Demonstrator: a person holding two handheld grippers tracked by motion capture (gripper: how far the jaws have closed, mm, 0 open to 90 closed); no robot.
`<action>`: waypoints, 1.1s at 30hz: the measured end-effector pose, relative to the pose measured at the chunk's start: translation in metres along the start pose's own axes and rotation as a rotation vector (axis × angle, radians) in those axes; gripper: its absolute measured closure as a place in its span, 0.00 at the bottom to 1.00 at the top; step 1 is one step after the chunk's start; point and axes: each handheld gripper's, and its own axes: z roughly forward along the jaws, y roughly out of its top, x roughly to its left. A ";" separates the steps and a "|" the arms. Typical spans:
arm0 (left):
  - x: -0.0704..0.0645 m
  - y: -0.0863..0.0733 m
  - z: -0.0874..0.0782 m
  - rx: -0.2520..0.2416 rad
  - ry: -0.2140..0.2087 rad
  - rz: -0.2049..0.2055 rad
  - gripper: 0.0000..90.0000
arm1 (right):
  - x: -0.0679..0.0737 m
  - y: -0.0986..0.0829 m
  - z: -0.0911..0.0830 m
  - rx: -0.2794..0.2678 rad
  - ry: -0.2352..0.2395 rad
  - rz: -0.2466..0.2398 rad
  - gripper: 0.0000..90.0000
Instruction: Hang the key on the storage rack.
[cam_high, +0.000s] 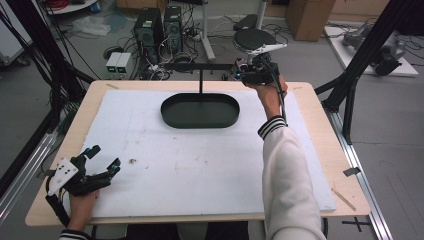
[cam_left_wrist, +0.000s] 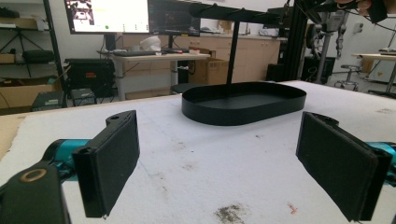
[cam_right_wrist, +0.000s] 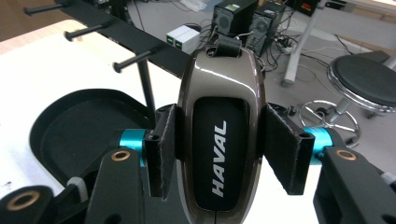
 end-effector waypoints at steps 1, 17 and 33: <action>0.000 0.000 0.000 -0.001 -0.001 -0.001 0.15 | -0.002 -0.001 0.000 0.001 -0.002 0.013 0.53; 0.000 0.000 0.000 0.001 -0.001 0.009 0.15 | -0.012 -0.013 0.000 0.041 -0.004 0.017 0.53; 0.000 0.000 0.000 0.001 -0.001 0.008 0.15 | -0.016 -0.039 0.014 0.098 0.007 0.054 0.53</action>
